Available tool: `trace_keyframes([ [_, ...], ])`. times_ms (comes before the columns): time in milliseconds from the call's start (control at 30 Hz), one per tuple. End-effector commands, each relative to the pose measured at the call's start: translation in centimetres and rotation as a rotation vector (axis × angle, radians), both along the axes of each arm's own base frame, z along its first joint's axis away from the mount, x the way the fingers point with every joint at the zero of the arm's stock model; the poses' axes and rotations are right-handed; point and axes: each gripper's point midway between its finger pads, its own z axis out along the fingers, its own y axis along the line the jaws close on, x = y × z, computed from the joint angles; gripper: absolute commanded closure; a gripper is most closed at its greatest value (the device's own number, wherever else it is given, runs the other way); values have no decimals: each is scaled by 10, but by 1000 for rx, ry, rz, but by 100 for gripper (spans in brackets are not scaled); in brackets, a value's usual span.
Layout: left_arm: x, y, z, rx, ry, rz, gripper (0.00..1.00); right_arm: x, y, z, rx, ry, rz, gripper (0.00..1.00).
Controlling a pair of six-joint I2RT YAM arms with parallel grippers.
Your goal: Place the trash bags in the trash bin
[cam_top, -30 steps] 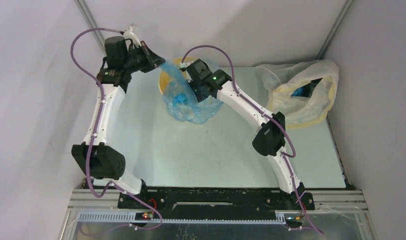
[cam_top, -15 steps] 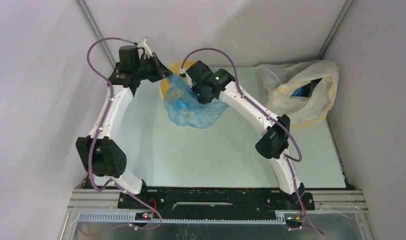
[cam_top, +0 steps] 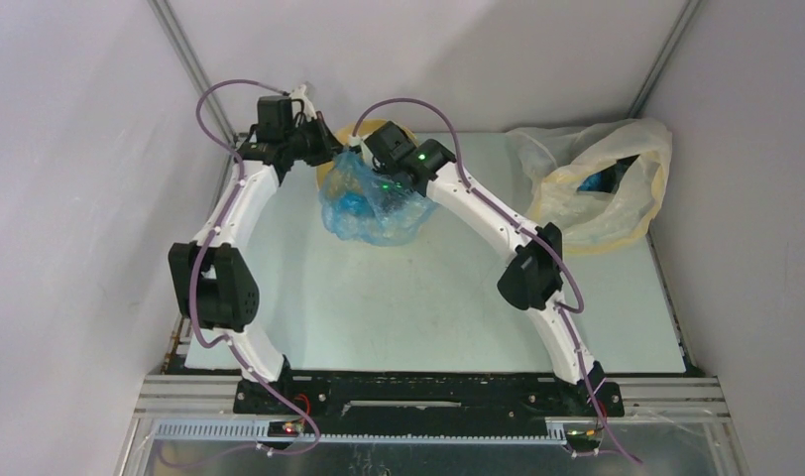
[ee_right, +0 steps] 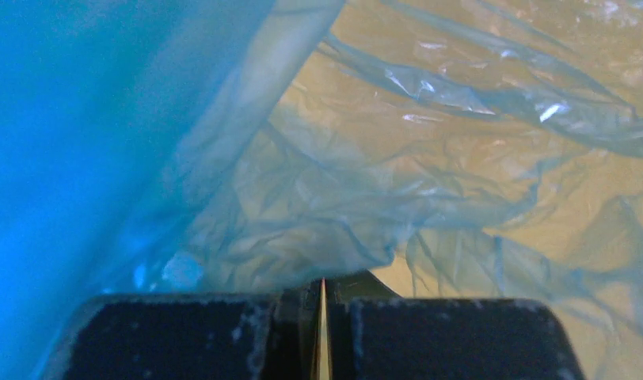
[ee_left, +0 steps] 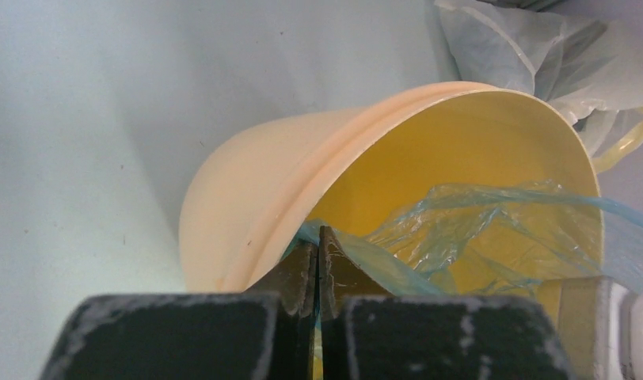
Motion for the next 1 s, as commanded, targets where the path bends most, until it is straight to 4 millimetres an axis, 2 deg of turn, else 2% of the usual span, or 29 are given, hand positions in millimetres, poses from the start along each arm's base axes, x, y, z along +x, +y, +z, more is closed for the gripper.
trace_keyframes([
  [0,-2,0,-40,57,79,-1,100,-16,-14,-9,-51,71,30,100],
  [167,-18,-32,-47,70,89,-86,100,-42,-35,-8,-82,111,38,100],
  [300,-40,-58,-51,47,112,-155,100,-65,-54,-4,-85,128,31,100],
  [433,-64,-73,-40,55,81,-183,100,-89,-76,-1,-70,127,10,100],
  [467,-73,-78,-31,54,59,-194,100,-96,-81,6,-51,111,7,100],
  [667,-116,-100,1,26,-22,-250,100,-135,-110,1,-18,103,-18,100],
  [733,-128,-109,16,-14,-49,-277,100,-144,-118,5,-5,87,-28,100],
  [833,-141,-118,49,-78,-107,-311,100,-147,-129,18,8,48,-57,100],
  [967,-149,-123,101,-154,-194,-327,100,-136,-141,45,54,-34,-115,100],
])
